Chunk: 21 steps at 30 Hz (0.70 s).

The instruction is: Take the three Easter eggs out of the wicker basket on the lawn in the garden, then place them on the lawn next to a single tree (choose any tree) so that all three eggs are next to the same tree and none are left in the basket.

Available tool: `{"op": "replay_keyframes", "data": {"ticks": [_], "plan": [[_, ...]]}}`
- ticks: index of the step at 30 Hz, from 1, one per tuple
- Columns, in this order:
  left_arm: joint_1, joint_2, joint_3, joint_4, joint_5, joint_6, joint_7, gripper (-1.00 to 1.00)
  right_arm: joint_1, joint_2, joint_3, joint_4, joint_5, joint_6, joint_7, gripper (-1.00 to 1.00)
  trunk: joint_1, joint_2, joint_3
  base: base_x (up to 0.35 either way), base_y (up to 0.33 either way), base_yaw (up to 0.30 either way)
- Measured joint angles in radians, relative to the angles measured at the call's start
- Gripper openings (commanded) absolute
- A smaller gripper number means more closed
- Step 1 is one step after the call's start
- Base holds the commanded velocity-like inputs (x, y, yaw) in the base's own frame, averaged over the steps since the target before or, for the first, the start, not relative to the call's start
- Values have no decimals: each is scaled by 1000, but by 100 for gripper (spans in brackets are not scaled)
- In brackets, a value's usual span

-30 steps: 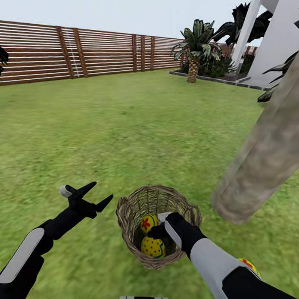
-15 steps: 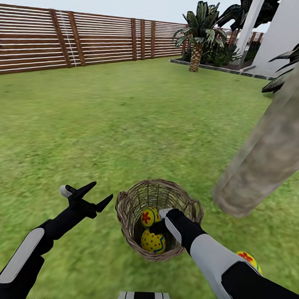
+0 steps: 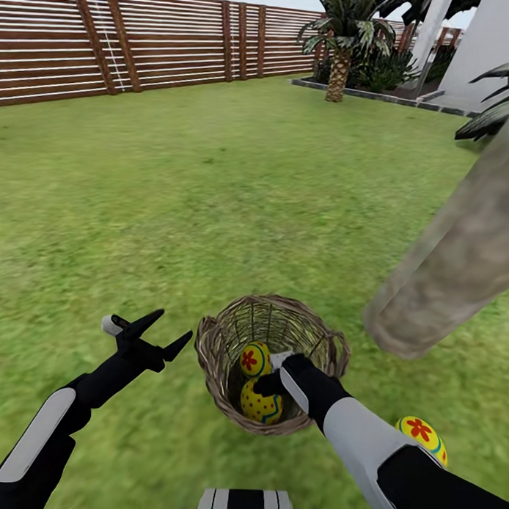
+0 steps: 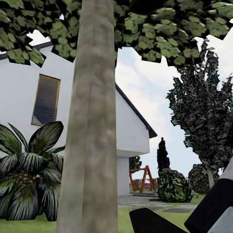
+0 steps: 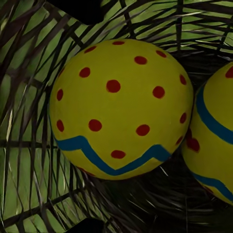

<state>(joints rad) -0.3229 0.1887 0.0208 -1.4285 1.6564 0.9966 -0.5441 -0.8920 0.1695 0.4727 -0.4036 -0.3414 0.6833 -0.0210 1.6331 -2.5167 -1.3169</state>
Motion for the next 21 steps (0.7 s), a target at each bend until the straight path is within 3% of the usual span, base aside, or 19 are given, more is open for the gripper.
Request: {"op": "replay_keyframes", "data": {"ticks": [14,21], "plan": [[0,0,0,0,0,-1,0,100,0,0,3,-13,1,-7,6,100,6,-3,-54,0,0,0],[0,-1,0,0,0,-1,0,100,0,-2,5,-11,4,-61,7,100,9,-5,-81,0,0,0]]}}
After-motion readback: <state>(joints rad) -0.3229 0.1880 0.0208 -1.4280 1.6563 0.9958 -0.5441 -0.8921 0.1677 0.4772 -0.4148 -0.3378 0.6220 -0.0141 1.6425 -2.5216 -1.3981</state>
